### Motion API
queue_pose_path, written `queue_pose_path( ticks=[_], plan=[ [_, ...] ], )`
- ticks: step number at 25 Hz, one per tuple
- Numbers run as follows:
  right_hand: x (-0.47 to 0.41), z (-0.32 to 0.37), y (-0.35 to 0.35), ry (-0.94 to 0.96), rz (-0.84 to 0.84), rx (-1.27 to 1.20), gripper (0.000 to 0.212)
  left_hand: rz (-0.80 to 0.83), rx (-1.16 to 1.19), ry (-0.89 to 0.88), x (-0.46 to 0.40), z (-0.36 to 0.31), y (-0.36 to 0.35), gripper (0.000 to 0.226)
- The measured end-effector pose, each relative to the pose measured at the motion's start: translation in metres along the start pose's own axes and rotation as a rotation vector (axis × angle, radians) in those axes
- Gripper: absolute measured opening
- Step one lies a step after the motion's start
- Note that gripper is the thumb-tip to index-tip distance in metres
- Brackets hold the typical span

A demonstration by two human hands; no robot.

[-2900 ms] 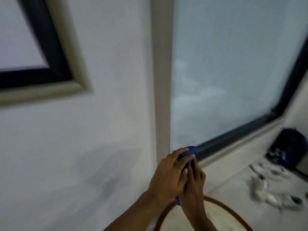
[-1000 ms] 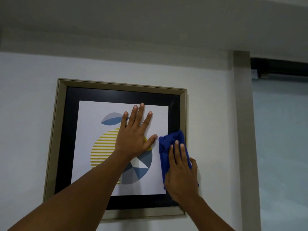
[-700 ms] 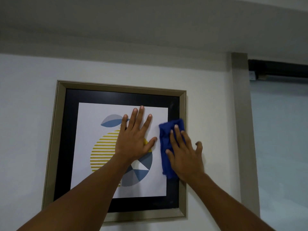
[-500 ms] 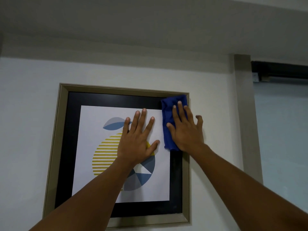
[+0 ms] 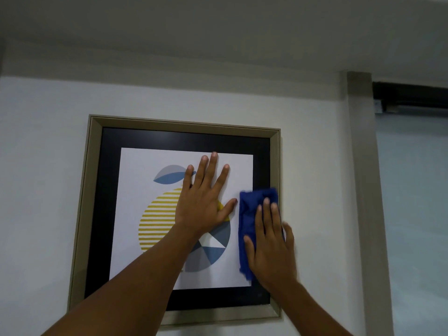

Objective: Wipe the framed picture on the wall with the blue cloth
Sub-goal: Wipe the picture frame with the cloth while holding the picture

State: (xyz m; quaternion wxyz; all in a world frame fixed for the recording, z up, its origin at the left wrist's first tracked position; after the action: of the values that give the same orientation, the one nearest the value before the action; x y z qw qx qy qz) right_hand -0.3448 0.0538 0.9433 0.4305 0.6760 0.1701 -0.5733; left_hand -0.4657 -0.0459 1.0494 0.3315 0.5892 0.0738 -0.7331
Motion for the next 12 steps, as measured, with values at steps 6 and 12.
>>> queue_pose_path(
  ticks=[6, 12],
  plan=[
    [0.030, -0.004, -0.008, 0.061, 0.093, 0.087, 0.070, 0.006, -0.014, -0.001, 0.000, 0.000, 0.002, 0.083],
    [-0.114, -0.005, 0.041, 0.008, -0.022, 0.101, 0.070, -0.022, 0.002, -0.004, 0.002, 0.000, 0.000, 0.081]
  ],
)
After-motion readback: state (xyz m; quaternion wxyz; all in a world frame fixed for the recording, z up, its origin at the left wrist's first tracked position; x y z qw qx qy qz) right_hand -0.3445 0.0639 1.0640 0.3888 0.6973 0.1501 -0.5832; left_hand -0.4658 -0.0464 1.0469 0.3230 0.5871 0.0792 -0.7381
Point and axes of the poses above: each hand's wrist, its own x-axis away from the middle knuckle, its own y-axis out of the back of the hand, z = x × y, the point moved 8 cm from there along -x, towards the middle knuckle, and after that the axes turned 2 degrees about z, right-handed, at the moved point
